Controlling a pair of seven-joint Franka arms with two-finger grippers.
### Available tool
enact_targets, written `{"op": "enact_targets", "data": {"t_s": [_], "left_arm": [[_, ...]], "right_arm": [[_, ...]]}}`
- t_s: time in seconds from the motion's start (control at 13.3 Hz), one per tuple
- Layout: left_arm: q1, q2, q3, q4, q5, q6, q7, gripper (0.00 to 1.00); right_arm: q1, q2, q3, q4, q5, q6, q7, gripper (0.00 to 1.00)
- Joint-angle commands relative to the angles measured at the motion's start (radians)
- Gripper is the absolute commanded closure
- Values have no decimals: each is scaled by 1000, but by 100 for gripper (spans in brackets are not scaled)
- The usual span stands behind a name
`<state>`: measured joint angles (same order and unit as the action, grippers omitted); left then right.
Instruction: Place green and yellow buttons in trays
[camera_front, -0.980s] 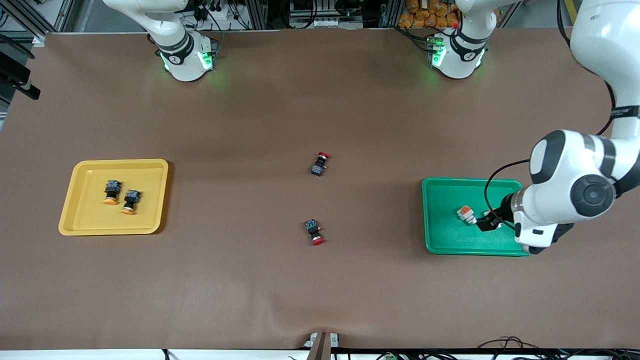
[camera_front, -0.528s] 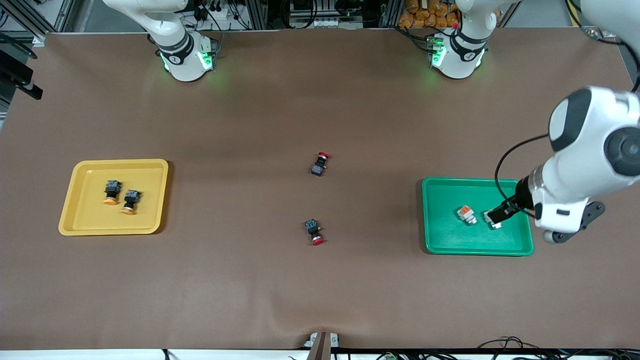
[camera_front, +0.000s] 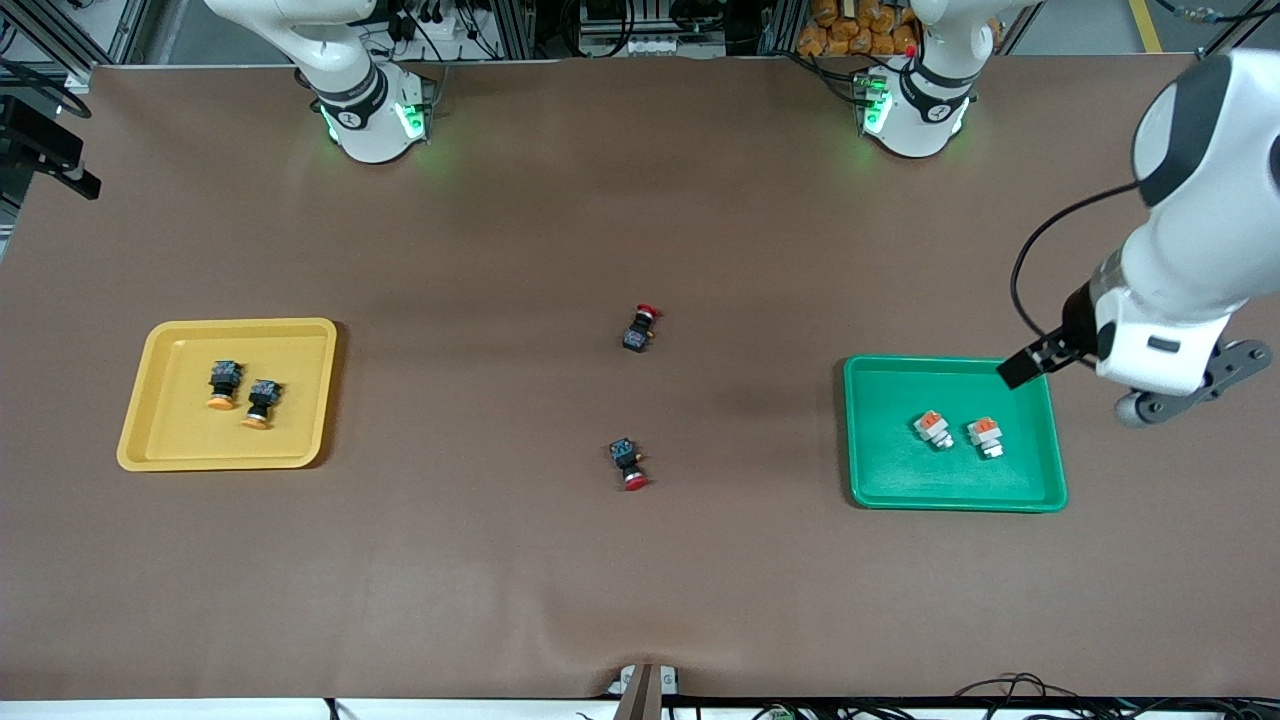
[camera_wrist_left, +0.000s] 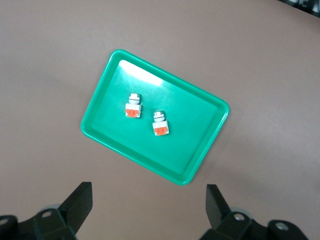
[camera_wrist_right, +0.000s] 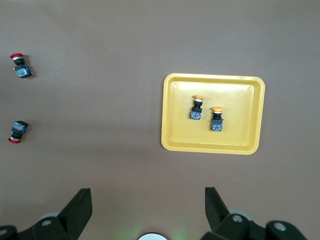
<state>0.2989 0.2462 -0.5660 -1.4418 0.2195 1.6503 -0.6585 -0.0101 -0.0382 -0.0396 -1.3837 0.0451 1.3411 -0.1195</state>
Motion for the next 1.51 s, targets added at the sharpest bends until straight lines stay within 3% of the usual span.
{"op": "enact_targets", "data": {"t_s": [0.0,0.23,0.38,0.83,1.43], "left_arm": [[-1,-85,73,-5,-78,-32,173,0],[-188,-160,350,-12,-168,-107,359,0],[-237,-192,446,-17,-250,-167,375,0],[-238,-347,451,-179,-250,-167,388,0],[-247,-403,448,-212,-229,-159,445,0]], "right_arm": [[19,17,-5,-17,-22,9,1,0],[42,21,-5,-101,-22,117,6,0],[58,21,-5,-113,-22,133,44,0],[53,15,-6,-113,-22,89,35,0],[73,23,-5,-113,-22,102,44,0]]}}
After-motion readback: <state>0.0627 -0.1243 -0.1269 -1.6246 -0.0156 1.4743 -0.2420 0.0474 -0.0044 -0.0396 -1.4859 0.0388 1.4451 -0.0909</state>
